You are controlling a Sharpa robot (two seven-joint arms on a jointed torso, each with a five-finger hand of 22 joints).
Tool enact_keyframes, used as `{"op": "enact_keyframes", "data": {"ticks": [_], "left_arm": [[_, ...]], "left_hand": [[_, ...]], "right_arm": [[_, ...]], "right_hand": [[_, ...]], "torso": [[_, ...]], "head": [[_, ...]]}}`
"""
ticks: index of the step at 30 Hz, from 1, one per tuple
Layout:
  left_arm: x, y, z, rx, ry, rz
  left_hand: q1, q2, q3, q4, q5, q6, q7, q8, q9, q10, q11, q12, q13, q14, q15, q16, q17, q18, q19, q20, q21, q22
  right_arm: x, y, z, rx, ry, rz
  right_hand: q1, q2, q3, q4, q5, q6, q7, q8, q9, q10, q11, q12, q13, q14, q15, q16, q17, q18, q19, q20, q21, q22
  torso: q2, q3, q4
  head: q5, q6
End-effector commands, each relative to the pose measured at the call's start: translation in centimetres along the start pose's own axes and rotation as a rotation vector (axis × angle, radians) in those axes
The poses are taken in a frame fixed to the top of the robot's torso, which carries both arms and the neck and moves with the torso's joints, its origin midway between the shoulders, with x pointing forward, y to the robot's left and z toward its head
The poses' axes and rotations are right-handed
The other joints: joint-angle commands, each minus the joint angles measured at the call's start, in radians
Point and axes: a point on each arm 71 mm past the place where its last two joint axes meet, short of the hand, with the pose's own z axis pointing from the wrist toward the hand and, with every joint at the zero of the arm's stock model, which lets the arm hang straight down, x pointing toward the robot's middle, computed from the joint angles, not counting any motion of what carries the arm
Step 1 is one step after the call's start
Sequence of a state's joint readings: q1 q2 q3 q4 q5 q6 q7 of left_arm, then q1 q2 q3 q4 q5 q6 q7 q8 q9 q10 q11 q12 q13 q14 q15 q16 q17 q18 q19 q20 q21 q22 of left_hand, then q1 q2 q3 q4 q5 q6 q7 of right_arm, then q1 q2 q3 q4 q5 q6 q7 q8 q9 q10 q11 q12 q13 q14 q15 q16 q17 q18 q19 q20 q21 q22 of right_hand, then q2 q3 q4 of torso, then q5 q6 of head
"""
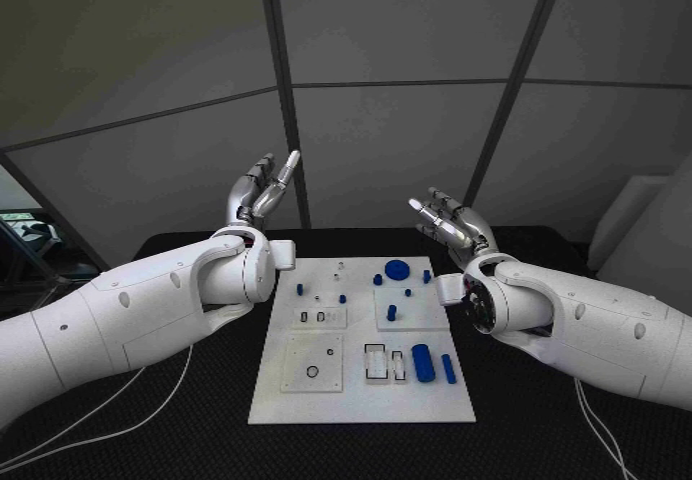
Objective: Assemble the parts on the task board
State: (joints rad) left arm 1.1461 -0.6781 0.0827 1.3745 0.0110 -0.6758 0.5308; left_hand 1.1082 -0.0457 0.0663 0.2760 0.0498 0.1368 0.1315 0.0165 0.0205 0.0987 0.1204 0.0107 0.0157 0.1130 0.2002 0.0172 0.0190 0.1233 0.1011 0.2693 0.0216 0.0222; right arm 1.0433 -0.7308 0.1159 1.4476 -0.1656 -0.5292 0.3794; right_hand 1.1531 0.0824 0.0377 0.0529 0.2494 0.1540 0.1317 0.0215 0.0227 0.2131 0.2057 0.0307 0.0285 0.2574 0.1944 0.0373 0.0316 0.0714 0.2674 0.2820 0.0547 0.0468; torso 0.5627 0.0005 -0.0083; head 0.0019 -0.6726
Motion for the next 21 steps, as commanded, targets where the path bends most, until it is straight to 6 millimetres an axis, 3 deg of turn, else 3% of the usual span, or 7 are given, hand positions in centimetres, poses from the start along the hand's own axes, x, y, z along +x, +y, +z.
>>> {"op": "enact_keyframes", "data": {"ticks": [1, 7, 8, 11, 14, 17, 21], "left_arm": [[0.3, -0.3, 0.0, 0.038, 0.041, -0.021], [0.3, -0.3, 0.0, 0.038, 0.041, -0.021], [-1.7, -0.5, -0.1, 0.025, 0.046, -0.019], [-1.9, -0.5, -0.2, 0.024, 0.046, -0.019], [-2.1, -0.5, -0.3, 0.017, 0.059, -0.024], [-2.2, -0.7, -0.6, 0.016, 0.080, -0.023], [-2.2, -1.0, -1.0, 0.019, 0.116, -0.018]], "left_hand": [[0.051, 0.004, 0.006, 0.014, 0.007, 0.024, 0.045, 0.007, 0.004, 0.015, 0.022, 0.008, 0.004, 0.048, 0.018, 0.012, 0.008, 0.017, 0.003, 0.021, 0.006, 0.003], [0.088, 0.019, 0.008, 0.008, 0.006, 0.093, 0.086, 0.019, 0.011, 0.129, 0.067, 0.029, 0.017, 0.193, 0.031, 0.052, 0.024, 0.009, 0.083, 0.024, 0.044, 0.024], [0.100, 0.024, 0.008, 0.004, 0.007, 0.125, 0.095, 0.025, 0.015, 0.176, 0.079, 0.040, 0.022, 0.245, 0.034, 0.068, 0.029, 0.007, 0.120, 0.025, 0.062, 0.033], [0.128, 0.029, 0.006, -0.008, 0.005, 0.219, 0.116, 0.046, 0.025, 0.284, 0.102, 0.067, 0.032, 0.375, 0.038, 0.104, 0.040, 0.002, 0.247, 0.024, 0.121, 0.064], [0.169, 0.030, 0.006, -0.034, 0.005, 0.371, 0.128, 0.083, 0.042, 0.484, 0.124, 0.121, 0.048, 0.620, 0.014, 0.175, 0.063, 0.025, 0.465, 0.022, 0.227, 0.114], [0.213, 0.035, 0.008, -0.068, 0.006, 0.554, 0.124, 0.124, 0.057, 0.682, 0.101, 0.169, 0.057, 0.740, -0.016, 0.203, 0.072, 0.052, 0.573, 0.018, 0.284, 0.134], [0.252, 0.043, 0.006, -0.109, 0.006, 0.703, 0.105, 0.146, 0.059, 0.789, 0.073, 0.177, 0.053, 0.868, -0.050, 0.214, 0.093, 0.061, 0.684, -0.005, 0.338, 0.152]], "right_arm": [[1.1, 0.0, 0.3, 0.021, 0.190, -0.054], [1.2, 0.2, 0.6, 0.024, 0.223, -0.067], [-1.0, 0.6, 1.0, -0.138, 0.204, -0.413], [-1.1, 0.7, 1.0, -0.157, 0.212, -0.472], [-1.2, 0.8, 1.0, -0.182, 0.228, -0.561], [-1.1, 1.3, 1.2, -0.207, 0.249, -0.653], [-1.0, 2.1, 1.8, -0.229, 0.284, -0.801]], "right_hand": [[0.139, -0.003, 0.016, -0.066, 0.002, 0.206, 0.129, 0.041, 0.024, 0.319, 0.029, 0.062, 0.027, 0.312, 0.019, 0.063, 0.024, 0.056, 0.147, 0.011, 0.065, 0.032], [0.218, -0.018, 0.034, -0.132, -0.027, 0.470, 0.121, 0.087, 0.045, 0.617, 0.015, 0.112, 0.039, 0.585, 0.003, 0.107, 0.035, 0.089, 0.366, 0.009, 0.162, 0.070], [0.226, -0.019, 0.037, -0.139, -0.028, 0.513, 0.118, 0.094, 0.047, 0.641, 0.009, 0.115, 0.039, 0.609, -0.004, 0.110, 0.035, 0.096, 0.384, 0.009, 0.172, 0.073], [0.239, -0.019, 0.050, -0.152, -0.027, 0.618, 0.108, 0.107, 0.051, 0.694, -0.005, 0.116, 0.036, 0.660, -0.019, 0.113, 0.033, 0.110, 0.426, 0.007, 0.194, 0.077], [0.246, -0.024, 0.072, -0.165, -0.027, 0.702, 0.100, 0.107, 0.048, 0.750, -0.020, 0.105, 0.034, 0.723, -0.039, 0.113, 0.033, 0.112, 0.477, -0.003, 0.220, 0.082], [0.248, -0.032, 0.096, -0.175, -0.024, 0.734, 0.090, 0.101, 0.045, 0.788, -0.030, 0.091, 0.034, 0.771, -0.052, 0.113, 0.035, 0.114, 0.521, -0.019, 0.244, 0.087], [0.237, -0.052, 0.134, -0.181, -0.026, 0.776, 0.075, 0.091, 0.044, 0.843, -0.046, 0.070, 0.034, 0.843, -0.075, 0.112, 0.040, 0.114, 0.580, -0.045, 0.282, 0.098]], "torso": [[0.001, 0.0000, -0.0003], [0.001, 0.0000, -0.0003], [0.011, -0.0007, 0.0026], [0.013, -0.0006, 0.0039], [0.019, -0.0007, 0.0068], [0.029, -0.0006, 0.0093], [0.041, -0.0014, 0.0133]], "head": [[0.000, 0.000], [0.000, 0.000], [-0.005, 0.004], [-0.004, 0.004], [-0.006, 0.003], [-0.008, 0.007], [-0.013, 0.011]]}}
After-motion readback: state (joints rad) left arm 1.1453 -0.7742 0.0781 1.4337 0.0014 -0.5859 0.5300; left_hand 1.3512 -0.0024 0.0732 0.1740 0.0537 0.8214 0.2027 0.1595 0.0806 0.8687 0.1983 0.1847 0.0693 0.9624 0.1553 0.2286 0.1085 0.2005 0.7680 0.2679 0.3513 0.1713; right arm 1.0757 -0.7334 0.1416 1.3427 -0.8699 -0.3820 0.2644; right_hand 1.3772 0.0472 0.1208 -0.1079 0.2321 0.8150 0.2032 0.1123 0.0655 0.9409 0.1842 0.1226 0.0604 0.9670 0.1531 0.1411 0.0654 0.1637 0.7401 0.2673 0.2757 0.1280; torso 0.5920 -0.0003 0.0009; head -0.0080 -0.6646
